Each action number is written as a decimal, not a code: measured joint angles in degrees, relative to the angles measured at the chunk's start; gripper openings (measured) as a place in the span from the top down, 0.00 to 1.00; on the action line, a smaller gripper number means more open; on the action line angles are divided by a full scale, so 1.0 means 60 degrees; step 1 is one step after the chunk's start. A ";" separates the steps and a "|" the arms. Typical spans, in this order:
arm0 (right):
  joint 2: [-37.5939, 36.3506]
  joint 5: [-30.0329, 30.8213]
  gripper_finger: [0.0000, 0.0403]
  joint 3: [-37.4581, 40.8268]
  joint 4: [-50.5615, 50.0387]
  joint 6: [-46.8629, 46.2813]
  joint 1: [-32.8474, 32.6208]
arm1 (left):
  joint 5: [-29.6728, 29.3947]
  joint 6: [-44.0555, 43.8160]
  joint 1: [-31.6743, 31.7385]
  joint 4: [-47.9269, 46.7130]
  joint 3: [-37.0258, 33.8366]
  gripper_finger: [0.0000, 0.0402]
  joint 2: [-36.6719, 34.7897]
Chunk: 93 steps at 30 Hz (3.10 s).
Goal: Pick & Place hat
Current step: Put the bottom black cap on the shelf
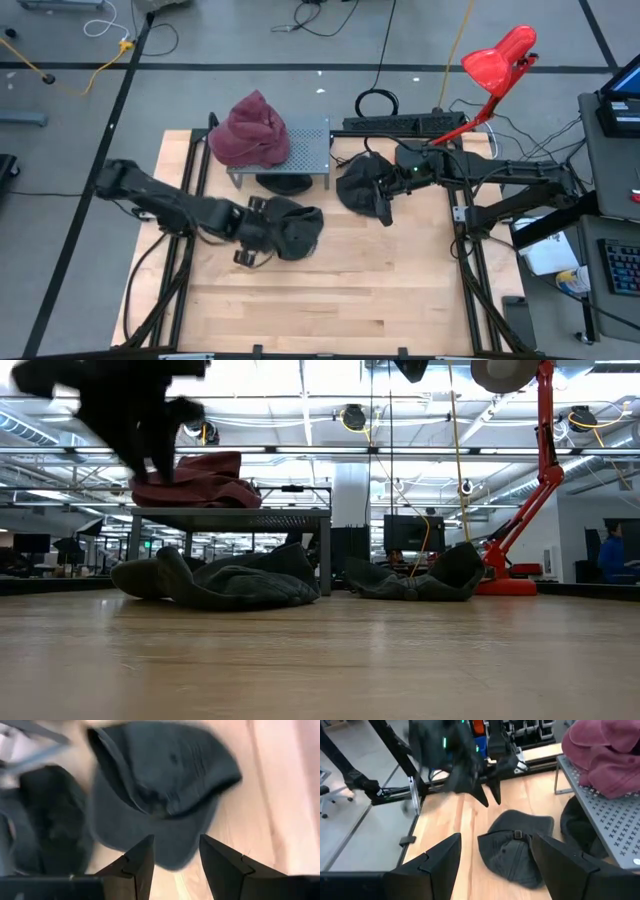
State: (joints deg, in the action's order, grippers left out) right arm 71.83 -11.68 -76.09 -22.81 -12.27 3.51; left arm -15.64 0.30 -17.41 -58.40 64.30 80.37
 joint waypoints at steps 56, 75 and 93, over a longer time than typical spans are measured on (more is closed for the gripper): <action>-0.1496 0.1515 0.24 0.0007 0.1125 -0.6602 -0.0666 | -0.3820 -0.0107 -0.2454 1.0618 -0.0467 0.98 -0.4337; 0.0185 0.0267 0.27 0.0004 0.7837 -0.7248 0.0976 | 0.0146 0.3295 0.1048 1.7958 0.0349 0.98 -0.0949; 0.0535 -0.1100 0.38 0.0003 0.9982 -0.8025 0.1650 | 0.1031 0.2212 0.2264 1.8048 0.1041 0.98 -0.0559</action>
State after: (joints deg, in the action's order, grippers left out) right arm 75.04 -18.28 -76.07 37.08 -60.42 13.41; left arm -9.45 13.57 -3.83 49.89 70.54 77.02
